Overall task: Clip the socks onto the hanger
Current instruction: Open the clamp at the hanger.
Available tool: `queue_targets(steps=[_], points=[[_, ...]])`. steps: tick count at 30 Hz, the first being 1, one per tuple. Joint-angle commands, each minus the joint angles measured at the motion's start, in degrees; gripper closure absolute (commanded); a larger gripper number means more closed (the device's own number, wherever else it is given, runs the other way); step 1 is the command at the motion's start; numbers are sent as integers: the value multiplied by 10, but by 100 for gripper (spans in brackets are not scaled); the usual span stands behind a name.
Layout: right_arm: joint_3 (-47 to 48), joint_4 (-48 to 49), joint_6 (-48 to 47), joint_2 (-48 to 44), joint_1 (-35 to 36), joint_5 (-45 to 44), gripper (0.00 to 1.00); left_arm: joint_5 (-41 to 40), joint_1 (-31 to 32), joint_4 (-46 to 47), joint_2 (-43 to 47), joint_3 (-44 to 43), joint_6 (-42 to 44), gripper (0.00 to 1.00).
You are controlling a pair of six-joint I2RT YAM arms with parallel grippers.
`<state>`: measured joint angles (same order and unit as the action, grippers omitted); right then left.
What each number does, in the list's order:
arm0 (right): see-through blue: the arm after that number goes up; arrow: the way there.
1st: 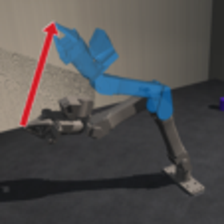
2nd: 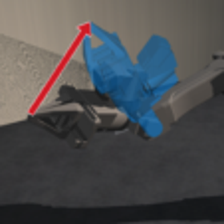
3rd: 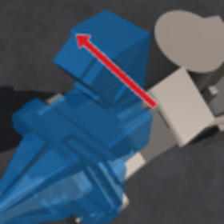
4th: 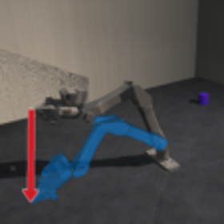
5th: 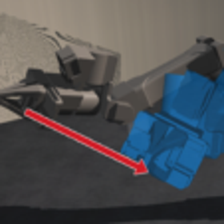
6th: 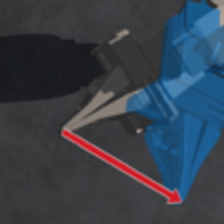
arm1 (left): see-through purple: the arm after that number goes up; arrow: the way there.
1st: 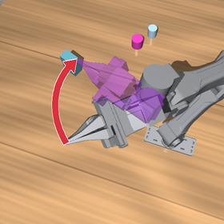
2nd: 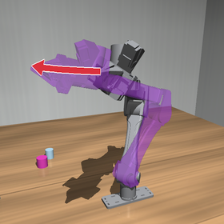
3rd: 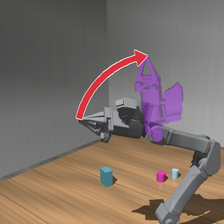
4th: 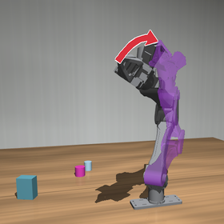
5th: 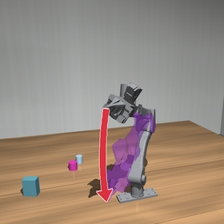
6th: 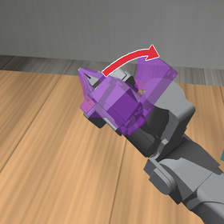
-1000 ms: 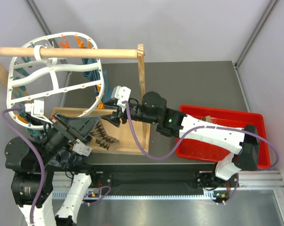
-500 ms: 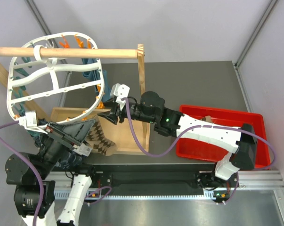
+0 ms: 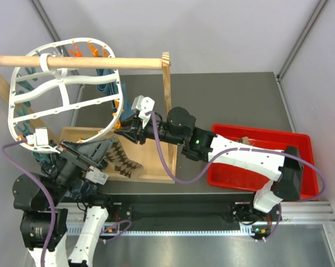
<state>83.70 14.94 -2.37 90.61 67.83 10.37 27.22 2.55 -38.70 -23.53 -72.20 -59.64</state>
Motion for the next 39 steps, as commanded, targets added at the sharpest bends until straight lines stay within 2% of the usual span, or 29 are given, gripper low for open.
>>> queue_targets(steps=[1, 4, 7, 14, 17, 24, 39], points=[[30, 11, 4, -12, 12, -5, 94, -18, 0, 0, -18, -41, 47, 61], [33, -9, -10, -16, 33, -41, 96, -26, 0, -28, -27, -72, 81, 61], [66, -68, -35, -10, 70, -102, 98, -44, 0, -74, -35, -100, 111, 61], [145, -168, -73, 29, 161, -322, 97, -40, 0, -125, -48, -124, 123, 62], [168, -191, -86, 44, 183, -382, 98, -41, 0, -146, -53, -135, 120, 62], [180, -216, -77, 57, 190, -432, 100, -58, 0, -163, -43, -146, 122, 62], [167, -207, -70, 33, 196, -412, 99, -73, 0, -152, -30, -84, 104, 60]])
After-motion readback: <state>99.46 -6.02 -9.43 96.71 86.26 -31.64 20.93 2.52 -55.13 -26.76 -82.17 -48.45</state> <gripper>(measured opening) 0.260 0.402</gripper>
